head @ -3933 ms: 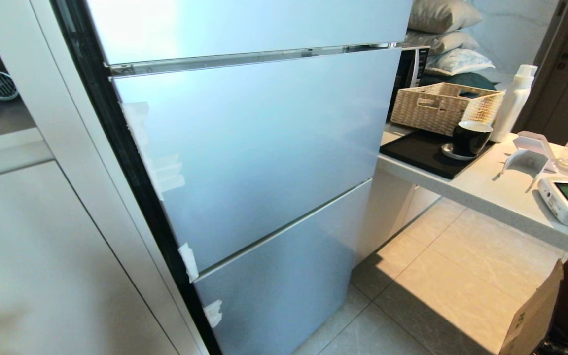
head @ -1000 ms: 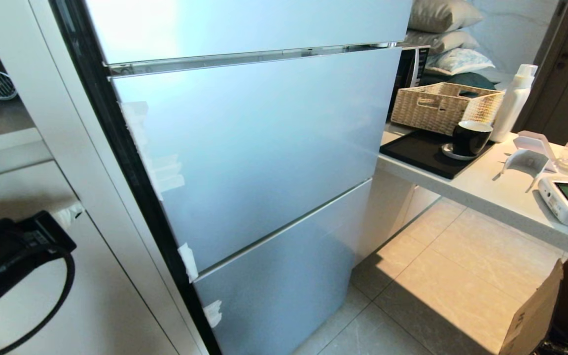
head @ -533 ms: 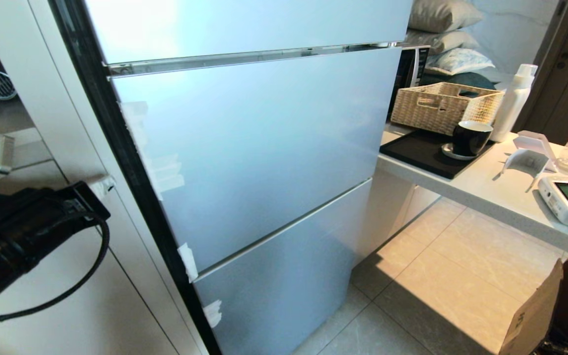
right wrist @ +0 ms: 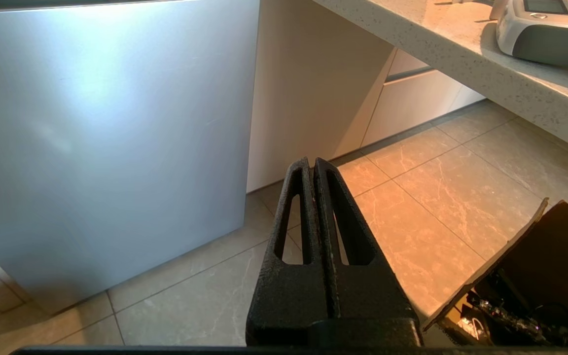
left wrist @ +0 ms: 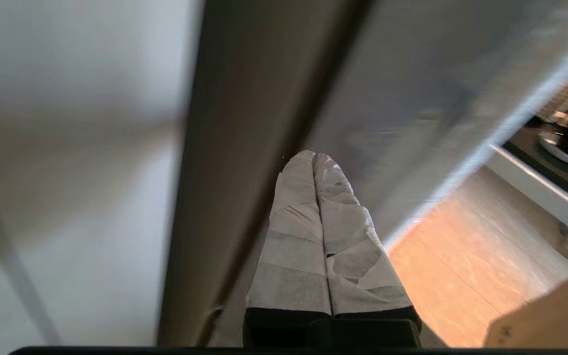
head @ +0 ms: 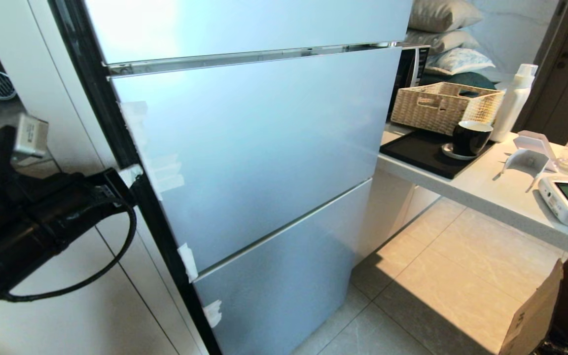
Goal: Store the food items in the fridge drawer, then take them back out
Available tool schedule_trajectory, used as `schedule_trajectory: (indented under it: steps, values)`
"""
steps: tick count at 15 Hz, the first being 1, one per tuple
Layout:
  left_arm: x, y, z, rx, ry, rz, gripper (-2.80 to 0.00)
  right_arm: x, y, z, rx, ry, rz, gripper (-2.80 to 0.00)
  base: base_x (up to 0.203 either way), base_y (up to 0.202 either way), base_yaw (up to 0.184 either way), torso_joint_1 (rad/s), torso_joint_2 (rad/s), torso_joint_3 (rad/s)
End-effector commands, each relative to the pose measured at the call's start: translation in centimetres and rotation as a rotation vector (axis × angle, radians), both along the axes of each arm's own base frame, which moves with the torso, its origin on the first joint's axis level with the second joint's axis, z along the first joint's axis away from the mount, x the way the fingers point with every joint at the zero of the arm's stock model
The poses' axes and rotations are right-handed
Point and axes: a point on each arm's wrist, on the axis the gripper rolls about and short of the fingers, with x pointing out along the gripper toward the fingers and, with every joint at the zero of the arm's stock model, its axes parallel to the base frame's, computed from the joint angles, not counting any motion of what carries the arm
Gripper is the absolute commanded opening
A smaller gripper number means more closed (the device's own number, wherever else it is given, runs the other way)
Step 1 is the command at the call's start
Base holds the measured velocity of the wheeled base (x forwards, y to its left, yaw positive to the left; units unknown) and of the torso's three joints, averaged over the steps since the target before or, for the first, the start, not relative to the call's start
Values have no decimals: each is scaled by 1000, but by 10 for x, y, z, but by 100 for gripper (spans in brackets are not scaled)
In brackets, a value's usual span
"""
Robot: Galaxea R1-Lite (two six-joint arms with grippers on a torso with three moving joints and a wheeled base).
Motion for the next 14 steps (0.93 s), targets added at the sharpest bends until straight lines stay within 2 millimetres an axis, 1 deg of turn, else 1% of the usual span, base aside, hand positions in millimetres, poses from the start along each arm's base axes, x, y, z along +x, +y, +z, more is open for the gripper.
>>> schedule_trajectory:
  steps: [1, 4, 10, 12, 14]
  values:
    - [2, -8, 2, -4, -8, -32, -280, 0, 0, 0, -1, 2, 1, -280, 0, 0, 0, 0, 0, 0]
    - [-1, -20, 2, -6, -7, -84, -280, 0, 0, 0, -1, 2, 1, -280, 0, 0, 0, 0, 0, 0]
    - [-8, -31, 0, -9, -4, -155, -280, 0, 0, 0, -1, 2, 1, -280, 0, 0, 0, 0, 0, 0]
    - [-12, -32, -1, -3, -2, -175, -280, 0, 0, 0, -1, 1, 1, -280, 0, 0, 0, 0, 0, 0]
    - [-22, -31, 0, 0, -13, -187, -280, 0, 0, 0, -1, 2, 1, -280, 0, 0, 0, 0, 0, 0]
